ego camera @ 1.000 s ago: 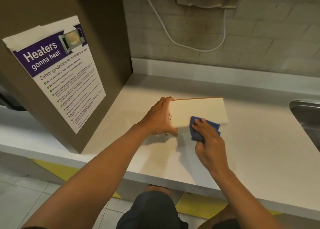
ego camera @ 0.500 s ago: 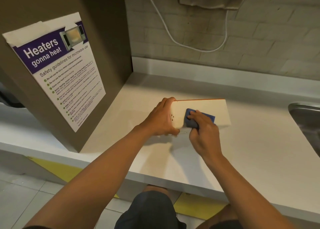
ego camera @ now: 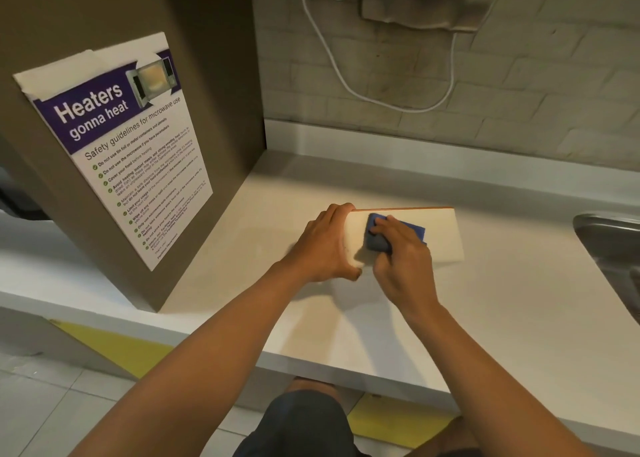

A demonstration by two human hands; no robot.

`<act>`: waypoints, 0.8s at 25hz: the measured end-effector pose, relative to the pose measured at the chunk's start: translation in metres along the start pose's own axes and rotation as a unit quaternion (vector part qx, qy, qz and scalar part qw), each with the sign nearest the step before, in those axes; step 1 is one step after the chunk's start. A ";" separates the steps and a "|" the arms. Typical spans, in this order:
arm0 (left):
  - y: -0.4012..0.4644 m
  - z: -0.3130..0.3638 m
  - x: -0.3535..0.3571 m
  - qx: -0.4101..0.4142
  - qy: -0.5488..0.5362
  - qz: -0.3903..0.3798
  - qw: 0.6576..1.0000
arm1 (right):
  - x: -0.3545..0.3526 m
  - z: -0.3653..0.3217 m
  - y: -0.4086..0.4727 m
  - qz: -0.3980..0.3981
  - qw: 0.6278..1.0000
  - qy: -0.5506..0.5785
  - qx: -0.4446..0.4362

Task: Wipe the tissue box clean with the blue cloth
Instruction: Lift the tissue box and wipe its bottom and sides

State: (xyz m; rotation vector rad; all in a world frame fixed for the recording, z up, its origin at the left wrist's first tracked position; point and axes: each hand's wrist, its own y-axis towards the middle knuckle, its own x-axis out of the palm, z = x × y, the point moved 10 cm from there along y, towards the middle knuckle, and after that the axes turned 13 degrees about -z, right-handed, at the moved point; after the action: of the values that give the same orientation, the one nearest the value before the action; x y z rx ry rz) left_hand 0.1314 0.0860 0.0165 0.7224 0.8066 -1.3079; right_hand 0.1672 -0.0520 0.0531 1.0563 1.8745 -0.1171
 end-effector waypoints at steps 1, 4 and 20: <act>-0.001 0.000 0.000 0.001 -0.003 0.002 1.000 | 0.004 -0.004 0.008 -0.007 1.000 0.013 0.007; -0.002 0.001 0.001 0.026 -0.030 -0.001 0.999 | 0.027 -0.030 0.005 -0.057 0.998 0.014 -0.031; -0.006 -0.011 0.009 -0.006 -0.071 0.017 0.997 | 0.005 -0.001 -0.010 0.006 1.000 0.017 0.005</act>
State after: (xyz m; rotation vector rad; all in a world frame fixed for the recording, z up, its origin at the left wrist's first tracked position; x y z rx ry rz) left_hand 0.1248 0.0890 0.0027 0.6246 0.6842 -1.3077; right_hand 0.1586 -0.0546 0.0469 1.0819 1.8993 -0.1023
